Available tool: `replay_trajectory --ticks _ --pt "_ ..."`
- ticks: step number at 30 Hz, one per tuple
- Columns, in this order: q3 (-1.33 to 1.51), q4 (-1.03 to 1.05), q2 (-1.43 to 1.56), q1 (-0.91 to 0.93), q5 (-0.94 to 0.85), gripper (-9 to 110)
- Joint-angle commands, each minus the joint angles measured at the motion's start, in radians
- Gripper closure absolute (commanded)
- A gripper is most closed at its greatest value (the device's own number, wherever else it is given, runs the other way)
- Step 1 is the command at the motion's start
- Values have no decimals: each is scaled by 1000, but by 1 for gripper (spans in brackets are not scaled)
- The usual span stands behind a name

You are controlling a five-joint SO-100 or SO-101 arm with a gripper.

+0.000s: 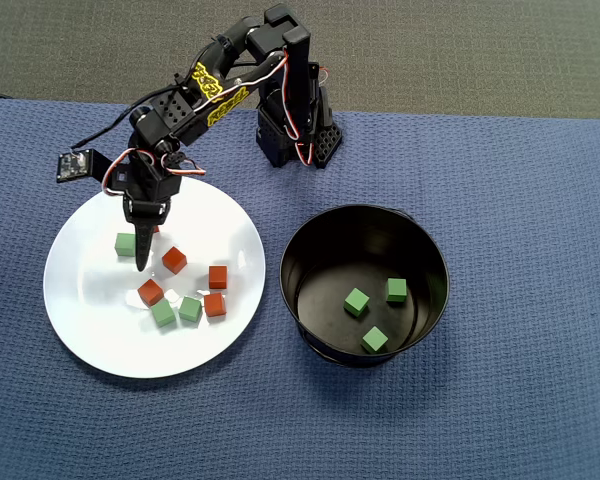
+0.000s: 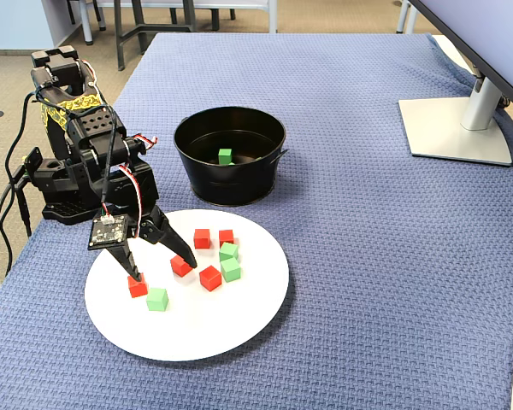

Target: Pick up the green cubes from the white plate and place them in the black recipient

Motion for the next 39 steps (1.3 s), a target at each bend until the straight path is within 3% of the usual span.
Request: replay_trajectory --ticks 1,20,39 --pt "-49 11 20 -14 -6 63" --pt "-224 109 -43 17 -170 64" --pt "-368 95 -247 54 -61 66"
